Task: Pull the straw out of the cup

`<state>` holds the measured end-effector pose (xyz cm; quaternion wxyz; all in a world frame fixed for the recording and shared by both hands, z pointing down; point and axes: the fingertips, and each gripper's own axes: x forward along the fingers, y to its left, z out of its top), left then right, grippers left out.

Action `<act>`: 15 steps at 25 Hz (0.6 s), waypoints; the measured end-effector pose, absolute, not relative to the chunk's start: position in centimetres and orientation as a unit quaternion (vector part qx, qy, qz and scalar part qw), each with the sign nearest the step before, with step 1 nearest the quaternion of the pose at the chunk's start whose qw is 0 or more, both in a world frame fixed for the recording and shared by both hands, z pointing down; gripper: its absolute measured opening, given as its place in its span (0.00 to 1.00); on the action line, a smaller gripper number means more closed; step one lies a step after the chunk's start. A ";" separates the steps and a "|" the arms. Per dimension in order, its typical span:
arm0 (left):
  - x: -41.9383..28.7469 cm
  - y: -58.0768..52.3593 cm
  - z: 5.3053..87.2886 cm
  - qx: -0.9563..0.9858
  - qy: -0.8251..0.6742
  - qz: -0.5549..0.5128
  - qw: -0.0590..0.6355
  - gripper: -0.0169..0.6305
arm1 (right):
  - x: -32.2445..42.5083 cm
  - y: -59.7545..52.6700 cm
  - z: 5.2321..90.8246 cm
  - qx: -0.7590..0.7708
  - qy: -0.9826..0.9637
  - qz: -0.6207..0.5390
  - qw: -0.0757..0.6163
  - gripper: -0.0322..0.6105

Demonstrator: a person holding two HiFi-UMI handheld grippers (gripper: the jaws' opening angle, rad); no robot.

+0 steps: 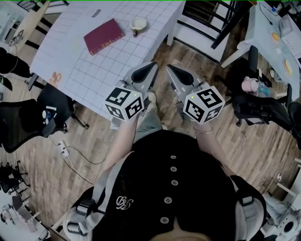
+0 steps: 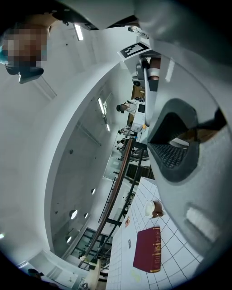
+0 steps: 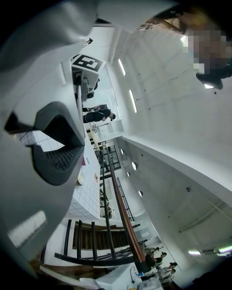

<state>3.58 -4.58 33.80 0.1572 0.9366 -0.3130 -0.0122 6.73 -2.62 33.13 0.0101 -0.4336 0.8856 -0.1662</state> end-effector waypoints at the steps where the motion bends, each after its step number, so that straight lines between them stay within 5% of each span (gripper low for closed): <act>1: 3.5 -5.4 33.9 0.938 -0.309 -0.013 0.159 0.02 | 6.6 -3.5 33.2 -0.434 0.886 -0.166 0.009 0.05; 15: 2.8 -18.4 33.4 0.952 -0.270 0.018 0.143 0.02 | 5.3 -17.5 32.7 -0.452 0.877 -0.160 0.002 0.05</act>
